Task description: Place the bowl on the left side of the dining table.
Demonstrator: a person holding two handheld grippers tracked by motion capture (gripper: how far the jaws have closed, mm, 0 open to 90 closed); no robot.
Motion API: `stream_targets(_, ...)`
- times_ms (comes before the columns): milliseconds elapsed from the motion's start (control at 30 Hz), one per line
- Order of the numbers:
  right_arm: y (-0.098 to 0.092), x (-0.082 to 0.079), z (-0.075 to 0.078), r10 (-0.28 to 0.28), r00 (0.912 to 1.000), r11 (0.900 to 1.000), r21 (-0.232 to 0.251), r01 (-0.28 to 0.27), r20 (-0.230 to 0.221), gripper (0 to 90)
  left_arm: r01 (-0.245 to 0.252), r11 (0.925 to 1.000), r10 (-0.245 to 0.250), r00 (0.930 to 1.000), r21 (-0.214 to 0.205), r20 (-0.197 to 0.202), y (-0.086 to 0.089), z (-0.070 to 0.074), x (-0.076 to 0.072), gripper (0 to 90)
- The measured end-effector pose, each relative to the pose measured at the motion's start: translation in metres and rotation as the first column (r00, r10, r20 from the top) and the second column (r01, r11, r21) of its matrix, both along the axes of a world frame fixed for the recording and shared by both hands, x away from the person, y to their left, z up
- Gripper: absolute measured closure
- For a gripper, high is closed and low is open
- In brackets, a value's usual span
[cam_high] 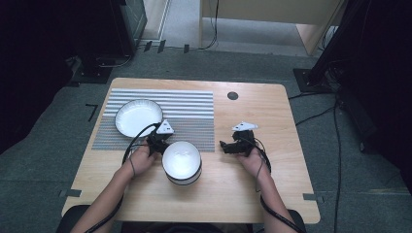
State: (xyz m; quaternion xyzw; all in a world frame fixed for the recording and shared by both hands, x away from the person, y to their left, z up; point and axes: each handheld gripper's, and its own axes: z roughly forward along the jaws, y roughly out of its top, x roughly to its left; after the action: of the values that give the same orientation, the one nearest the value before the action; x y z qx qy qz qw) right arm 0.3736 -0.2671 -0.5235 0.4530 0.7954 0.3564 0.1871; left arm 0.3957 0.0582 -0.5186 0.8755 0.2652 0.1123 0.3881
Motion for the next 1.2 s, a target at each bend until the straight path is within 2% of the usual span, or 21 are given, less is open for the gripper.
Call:
stream_targets(267,0.000,0.000,0.000,0.000,1.0000,1.0000,0.000,0.000,0.000,12.5,-0.040,0.9992,0.040,0.9992,0.000,0.000,0.000,0.000,-0.003,18.6)
stream_targets(500,0.000,0.000,0.000,0.000,1.0000,1.0000,0.000,0.000,0.000,12.5,-0.043,0.9991,0.043,0.9991,0.002,-0.004,0.000,0.000,-0.002,18.7)
stream_targets(700,0.000,0.000,0.000,0.001,1.0000,1.0000,0.000,-0.001,0.000,12.5,-0.051,0.9987,0.051,0.9974,-0.001,-0.052,0.001,0.004,0.000,18.6)
stream_targets(733,0.000,0.000,0.000,0.001,1.0000,1.0000,0.000,-0.001,0.000,12.5,-0.049,0.9988,0.049,0.9962,0.001,-0.072,0.002,0.006,0.001,18.6)
stream_targets(800,0.000,0.000,0.000,0.001,1.0000,1.0000,0.000,-0.001,0.000,12.5,-0.052,0.9987,0.051,0.9955,0.000,-0.080,0.003,0.006,0.002,18.6)
stream_targets(933,0.000,0.000,0.000,0.001,1.0000,1.0000,0.000,-0.001,0.000,12.5,-0.074,0.9972,0.075,0.9901,0.011,-0.119,0.004,0.010,0.003,20.5)
stream_targets(1200,0.000,0.000,0.000,0.001,1.0000,1.0000,0.000,-0.001,0.000,12.5,-0.058,0.9982,0.060,0.9826,0.015,-0.176,0.005,0.015,0.003,23.9)
